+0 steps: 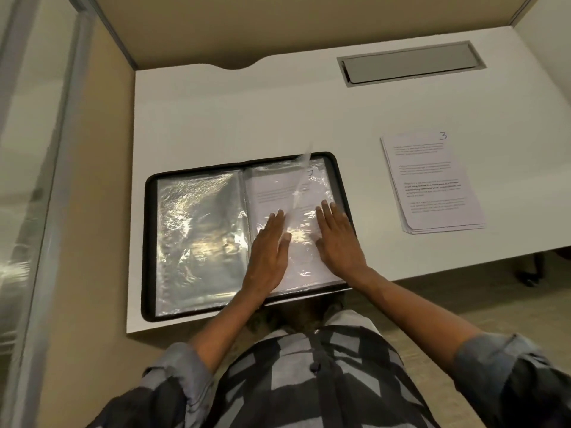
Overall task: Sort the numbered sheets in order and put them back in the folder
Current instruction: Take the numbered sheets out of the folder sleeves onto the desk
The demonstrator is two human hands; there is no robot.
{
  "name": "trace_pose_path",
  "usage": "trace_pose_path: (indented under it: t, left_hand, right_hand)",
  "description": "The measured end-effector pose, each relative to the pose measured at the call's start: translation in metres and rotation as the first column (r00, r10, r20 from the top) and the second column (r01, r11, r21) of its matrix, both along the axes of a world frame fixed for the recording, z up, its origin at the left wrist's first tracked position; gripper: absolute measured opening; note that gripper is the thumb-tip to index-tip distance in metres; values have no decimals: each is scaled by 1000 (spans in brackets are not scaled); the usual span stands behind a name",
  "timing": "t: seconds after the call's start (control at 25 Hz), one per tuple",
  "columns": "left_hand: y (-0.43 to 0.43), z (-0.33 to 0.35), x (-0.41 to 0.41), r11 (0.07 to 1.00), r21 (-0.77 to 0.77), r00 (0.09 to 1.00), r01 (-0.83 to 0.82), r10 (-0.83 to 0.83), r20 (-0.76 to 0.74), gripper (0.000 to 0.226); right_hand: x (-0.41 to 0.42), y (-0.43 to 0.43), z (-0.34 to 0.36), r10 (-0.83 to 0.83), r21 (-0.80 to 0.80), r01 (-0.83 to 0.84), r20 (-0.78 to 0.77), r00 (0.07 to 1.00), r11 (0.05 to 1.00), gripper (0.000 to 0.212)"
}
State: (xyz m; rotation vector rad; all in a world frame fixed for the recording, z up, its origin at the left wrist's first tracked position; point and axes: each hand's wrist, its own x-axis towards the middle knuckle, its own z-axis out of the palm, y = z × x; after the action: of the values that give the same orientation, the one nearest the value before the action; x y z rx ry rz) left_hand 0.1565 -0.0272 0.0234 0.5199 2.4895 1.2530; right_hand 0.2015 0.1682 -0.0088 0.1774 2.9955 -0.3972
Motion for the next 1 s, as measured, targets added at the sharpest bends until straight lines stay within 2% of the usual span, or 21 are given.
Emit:
trace_pose_path:
  t: [0.08,0.2,0.36,0.4,0.48,0.52,0.56,0.64,0.76,0.88,1.0]
  left_hand:
    - [-21,24,-1,986,127,992,-108,98,79,48]
    - [-62,40,2,913,251,937,-323,270,221,43]
    - [-121,28,5,731,369,811,-575,448,376,48]
    - [-136,25,5,657,373,749,-655,499,437,52]
    - [-157,24,5,517,378,638,-768,566,521,78]
    - [-167,26,7,494,366,614,-789,605,506,88]
    - [-174,27,9,511,342,615,-789,658,435,87]
    - [-182,31,12,603,269,658,-751,722,216,72]
    - [-185,30,11,776,135,779,-617,626,-40,71]
    - [-171,14,7,903,6,902,-429,429,-49,76]
    - [-140,-6,-3,965,-131,973,-229,232,6,80]
  right_hand:
    - [-11,-22,5,45,-23,-45,-8,999,999,68]
    - [-24,-40,5,97,-40,-97,-2,995,995,69]
    - [-35,-40,-3,134,-28,-134,18,991,991,73]
    - [-38,-40,-5,146,-28,-145,26,989,989,74]
    - [-40,-35,-7,141,-32,-139,40,989,990,76]
    - [-42,-34,-8,143,-34,-141,46,989,989,75]
    - [-42,-31,-10,144,-35,-142,51,988,989,73]
    - [-44,-25,-16,146,-37,-143,67,987,989,69]
    - [-43,-20,-25,143,-45,-139,101,985,989,68]
    - [-41,-13,-28,149,-70,-142,113,982,987,69]
    - [-36,-8,-28,158,-73,-150,113,981,986,68]
